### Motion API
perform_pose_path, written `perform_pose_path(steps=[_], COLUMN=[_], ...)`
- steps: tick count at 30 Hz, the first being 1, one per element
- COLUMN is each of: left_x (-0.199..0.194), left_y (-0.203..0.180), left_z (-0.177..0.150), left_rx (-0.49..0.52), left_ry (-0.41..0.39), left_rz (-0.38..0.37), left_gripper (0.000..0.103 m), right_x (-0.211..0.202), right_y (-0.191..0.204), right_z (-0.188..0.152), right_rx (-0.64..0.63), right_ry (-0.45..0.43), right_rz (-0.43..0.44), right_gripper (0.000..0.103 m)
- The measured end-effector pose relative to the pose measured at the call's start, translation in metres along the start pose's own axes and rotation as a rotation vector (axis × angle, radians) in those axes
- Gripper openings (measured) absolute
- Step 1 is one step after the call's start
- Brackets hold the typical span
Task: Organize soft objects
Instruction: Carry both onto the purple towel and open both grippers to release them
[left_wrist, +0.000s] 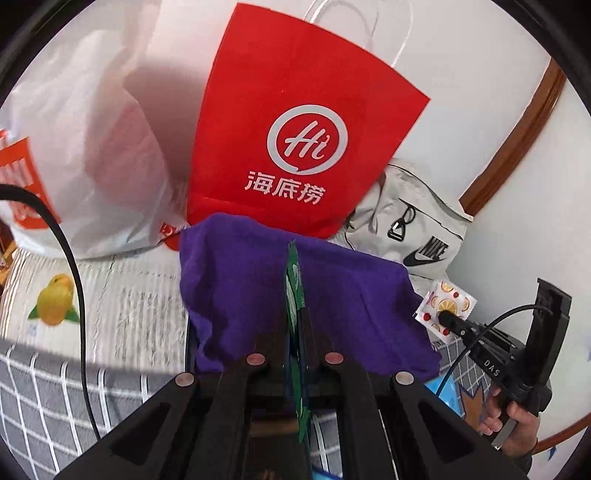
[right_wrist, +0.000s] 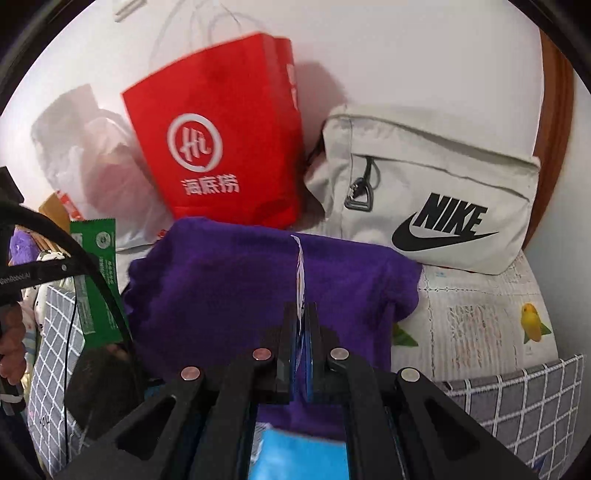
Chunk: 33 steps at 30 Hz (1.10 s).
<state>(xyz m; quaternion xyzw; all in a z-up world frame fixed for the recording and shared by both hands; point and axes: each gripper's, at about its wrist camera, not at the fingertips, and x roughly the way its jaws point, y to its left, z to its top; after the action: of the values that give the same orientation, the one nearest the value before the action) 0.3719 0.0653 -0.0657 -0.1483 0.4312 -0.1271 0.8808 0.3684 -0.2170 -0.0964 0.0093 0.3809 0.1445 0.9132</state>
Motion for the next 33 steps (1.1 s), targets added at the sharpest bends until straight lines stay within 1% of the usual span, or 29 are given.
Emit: perform_pose_path(steps=[3, 6, 9, 16, 20, 25, 27, 31, 32, 33], left_x=[0.018, 0.034, 0.049, 0.081, 0.098, 0.112, 0.116, 0.122, 0.123, 0.124], left_y=[0.001, 0.000, 0.000, 0.004, 0.008, 0.018, 0.023, 0.028, 0.029, 0.031], left_z=[0.012, 0.022, 0.029, 0.035, 0.039, 0.043, 0.044, 0.042, 0.041, 0.041], left_rx=[0.009, 0.015, 0.018, 0.033, 0.040, 0.024, 0.009, 0.003, -0.002, -0.006], left_ry=[0.020, 0.039, 0.057, 0.113, 0.147, 0.182, 0.189, 0.212, 0.217, 0.225], left_rz=[0.011, 0.000, 0.003, 0.016, 0.042, 0.073, 0.077, 0.109, 0.120, 0.132], left_gripper=[0.004, 0.004, 0.004, 0.005, 0.005, 0.005, 0.006, 0.007, 0.010, 0.010], right_x=[0.018, 0.036, 0.051, 0.073, 0.084, 0.093, 0.096, 0.099, 0.100, 0.100], right_y=[-0.009, -0.018, -0.024, -0.027, -0.026, -0.030, -0.031, -0.030, -0.031, -0.031], right_z=[0.003, 0.007, 0.009, 0.013, 0.013, 0.017, 0.019, 0.022, 0.022, 0.022], right_rx=[0.008, 0.023, 0.031, 0.036, 0.022, 0.036, 0.030, 0.014, 0.011, 0.006], right_ry=[0.029, 0.066, 0.107, 0.171, 0.210, 0.228, 0.234, 0.234, 0.233, 0.233], right_rz=[-0.011, -0.013, -0.001, 0.035, 0.011, -0.008, -0.014, -0.029, -0.031, -0.030], right_gripper=[0.004, 0.004, 0.004, 0.004, 0.004, 0.005, 0.005, 0.006, 0.006, 0.007])
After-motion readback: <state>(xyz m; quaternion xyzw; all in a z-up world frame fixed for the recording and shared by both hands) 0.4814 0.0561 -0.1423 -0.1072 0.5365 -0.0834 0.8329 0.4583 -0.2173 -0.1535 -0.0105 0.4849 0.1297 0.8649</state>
